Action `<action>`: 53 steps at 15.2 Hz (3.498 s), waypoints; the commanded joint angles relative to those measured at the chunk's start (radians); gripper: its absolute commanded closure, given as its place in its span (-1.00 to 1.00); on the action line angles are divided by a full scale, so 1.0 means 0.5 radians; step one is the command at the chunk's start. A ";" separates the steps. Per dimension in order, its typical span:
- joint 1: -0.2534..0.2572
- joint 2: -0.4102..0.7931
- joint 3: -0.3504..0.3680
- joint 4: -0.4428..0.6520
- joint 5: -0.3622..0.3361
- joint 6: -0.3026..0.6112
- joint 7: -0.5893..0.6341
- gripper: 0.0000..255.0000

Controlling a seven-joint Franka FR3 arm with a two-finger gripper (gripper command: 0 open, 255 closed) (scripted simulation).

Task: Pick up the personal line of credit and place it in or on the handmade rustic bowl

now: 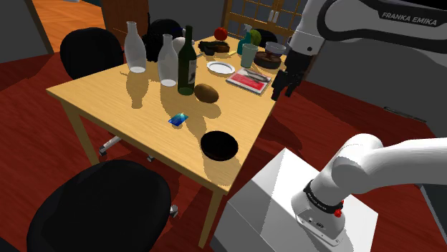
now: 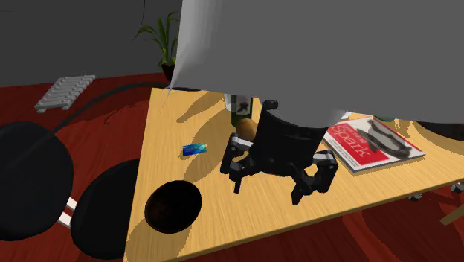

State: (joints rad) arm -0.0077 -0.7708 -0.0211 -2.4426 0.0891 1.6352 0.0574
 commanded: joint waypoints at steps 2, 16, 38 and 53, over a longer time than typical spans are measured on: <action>-0.002 0.020 0.059 -0.015 0.031 0.050 0.104 -1.00; -0.181 0.795 0.851 0.242 0.120 0.724 1.569 -1.00; -0.045 2.498 0.951 1.622 -0.942 0.725 3.522 -1.00; -0.048 2.545 0.933 1.567 -0.974 0.822 3.543 1.00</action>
State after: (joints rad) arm -0.0317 0.4995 0.4456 -1.6582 -0.3982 2.0480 1.8289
